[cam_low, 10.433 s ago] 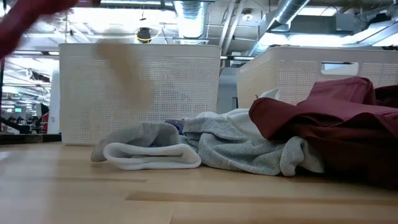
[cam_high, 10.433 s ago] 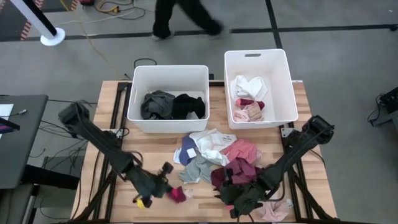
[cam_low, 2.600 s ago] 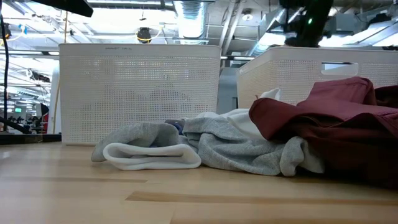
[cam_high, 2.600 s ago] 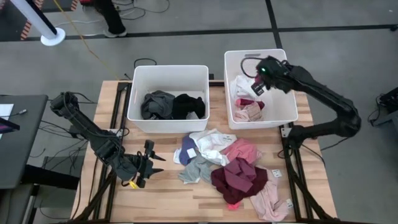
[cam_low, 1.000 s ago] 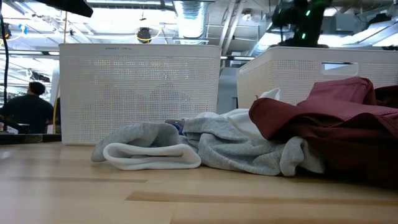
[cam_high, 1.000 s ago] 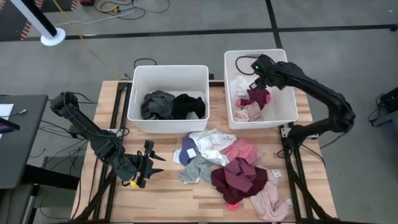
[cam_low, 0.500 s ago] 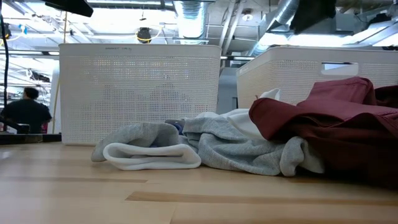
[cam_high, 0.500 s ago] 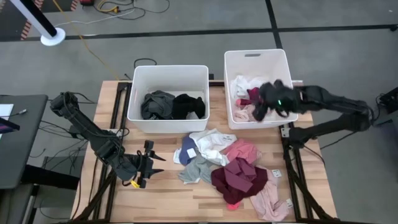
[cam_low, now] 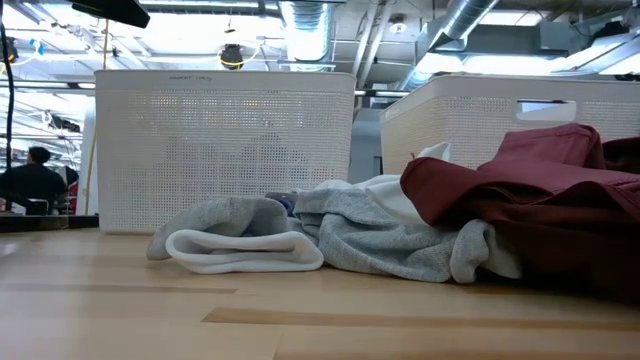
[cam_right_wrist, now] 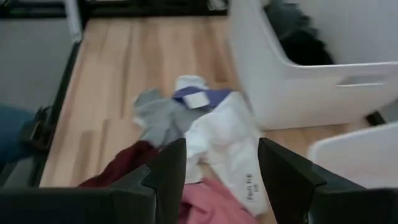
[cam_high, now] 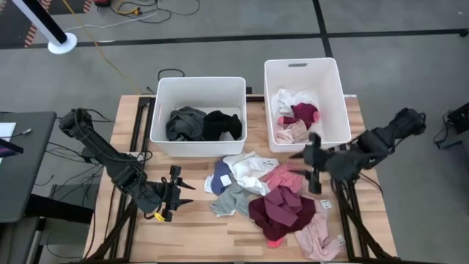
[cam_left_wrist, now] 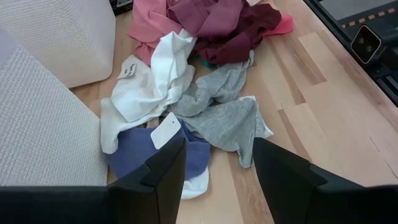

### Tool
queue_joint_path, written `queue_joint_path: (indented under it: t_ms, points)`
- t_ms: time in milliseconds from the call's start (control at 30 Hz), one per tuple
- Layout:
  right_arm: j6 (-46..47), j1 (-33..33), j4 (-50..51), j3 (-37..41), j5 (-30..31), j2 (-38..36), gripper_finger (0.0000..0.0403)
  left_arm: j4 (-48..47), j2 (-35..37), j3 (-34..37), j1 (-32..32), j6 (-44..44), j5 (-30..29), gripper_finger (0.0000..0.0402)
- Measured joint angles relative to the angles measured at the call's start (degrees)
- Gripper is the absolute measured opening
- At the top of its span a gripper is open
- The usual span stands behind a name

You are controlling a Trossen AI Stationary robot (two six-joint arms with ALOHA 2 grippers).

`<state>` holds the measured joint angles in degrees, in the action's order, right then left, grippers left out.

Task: Sort clothes
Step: Put the white garment into the right white laundry organizer

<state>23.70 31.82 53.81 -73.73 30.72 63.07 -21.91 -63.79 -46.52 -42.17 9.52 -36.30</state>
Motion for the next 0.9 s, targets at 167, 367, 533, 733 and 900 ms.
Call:
queue_joint_path:
  t_ms: [167,367,533,733,900]
  points:
    - [-0.01,5.25,-1.48,0.0,0.04,4.44,0.0211,0.0,0.0,0.01,0.0,0.0,0.01,0.0183]
    - [-0.21,7.22,-5.21,0.0,0.64,11.79,0.0211,0.0,0.0,0.02,0.0,-0.02,-0.01,0.0183]
    - [-0.37,5.94,-7.81,0.0,0.83,19.16,0.0211,0.0,0.0,0.02,0.0,-0.02,-0.01,0.0183]
    - [0.13,2.48,-9.4,0.0,0.85,27.77,0.0211,-0.02,0.0,0.02,0.0,-0.02,-0.01,0.0183]
    - [1.25,-0.8,-9.56,0.02,0.85,33.11,0.0211,-0.04,0.0,0.02,0.0,-0.02,-0.01,0.0183]
